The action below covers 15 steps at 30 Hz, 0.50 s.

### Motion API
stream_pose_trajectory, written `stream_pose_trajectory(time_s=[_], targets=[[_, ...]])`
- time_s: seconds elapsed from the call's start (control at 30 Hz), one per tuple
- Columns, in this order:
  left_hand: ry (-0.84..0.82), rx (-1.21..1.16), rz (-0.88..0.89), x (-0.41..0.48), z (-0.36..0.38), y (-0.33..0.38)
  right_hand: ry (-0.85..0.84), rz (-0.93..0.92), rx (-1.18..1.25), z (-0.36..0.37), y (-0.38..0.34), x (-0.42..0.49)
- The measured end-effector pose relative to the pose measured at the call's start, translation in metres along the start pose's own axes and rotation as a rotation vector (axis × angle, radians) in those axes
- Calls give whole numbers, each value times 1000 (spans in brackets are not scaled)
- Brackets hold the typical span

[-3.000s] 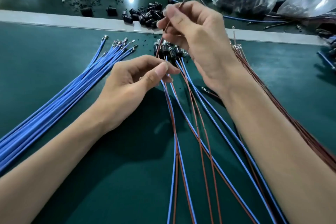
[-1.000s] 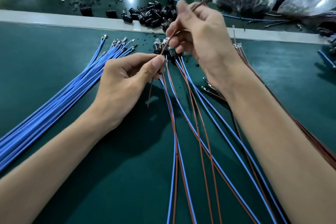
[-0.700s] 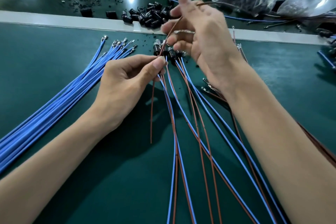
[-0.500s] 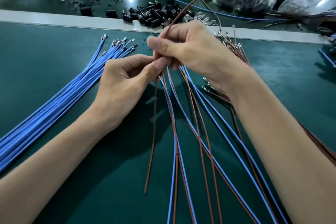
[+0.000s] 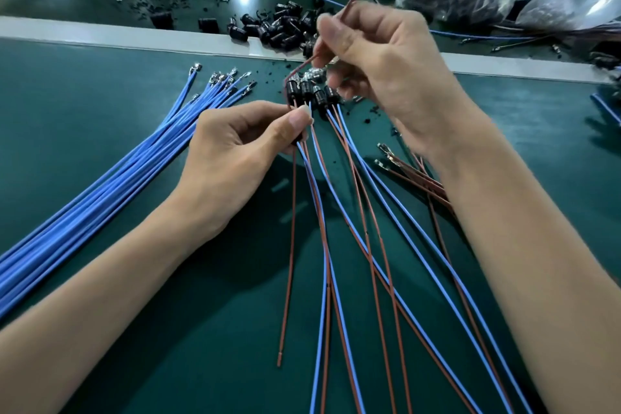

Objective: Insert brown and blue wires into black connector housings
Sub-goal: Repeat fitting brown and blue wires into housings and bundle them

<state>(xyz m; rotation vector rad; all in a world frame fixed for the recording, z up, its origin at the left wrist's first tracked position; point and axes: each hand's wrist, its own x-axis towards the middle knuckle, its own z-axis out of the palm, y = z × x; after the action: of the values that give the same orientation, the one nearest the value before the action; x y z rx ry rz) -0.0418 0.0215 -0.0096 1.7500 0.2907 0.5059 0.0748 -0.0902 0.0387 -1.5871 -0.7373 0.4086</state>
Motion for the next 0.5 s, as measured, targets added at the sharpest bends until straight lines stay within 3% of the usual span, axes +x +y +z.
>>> stream_pose_trajectory(time_s=[0.13, 0.37, 0.5], targets=[[0, -1, -1, 1, 0, 0, 90, -27, 16, -9, -2, 1], [-8, -7, -1, 0, 0, 2, -99, -21, -141, -7, -2, -1], [-17, -10, 10, 0, 1, 2, 17, -58, -61, -13, -3, -1]])
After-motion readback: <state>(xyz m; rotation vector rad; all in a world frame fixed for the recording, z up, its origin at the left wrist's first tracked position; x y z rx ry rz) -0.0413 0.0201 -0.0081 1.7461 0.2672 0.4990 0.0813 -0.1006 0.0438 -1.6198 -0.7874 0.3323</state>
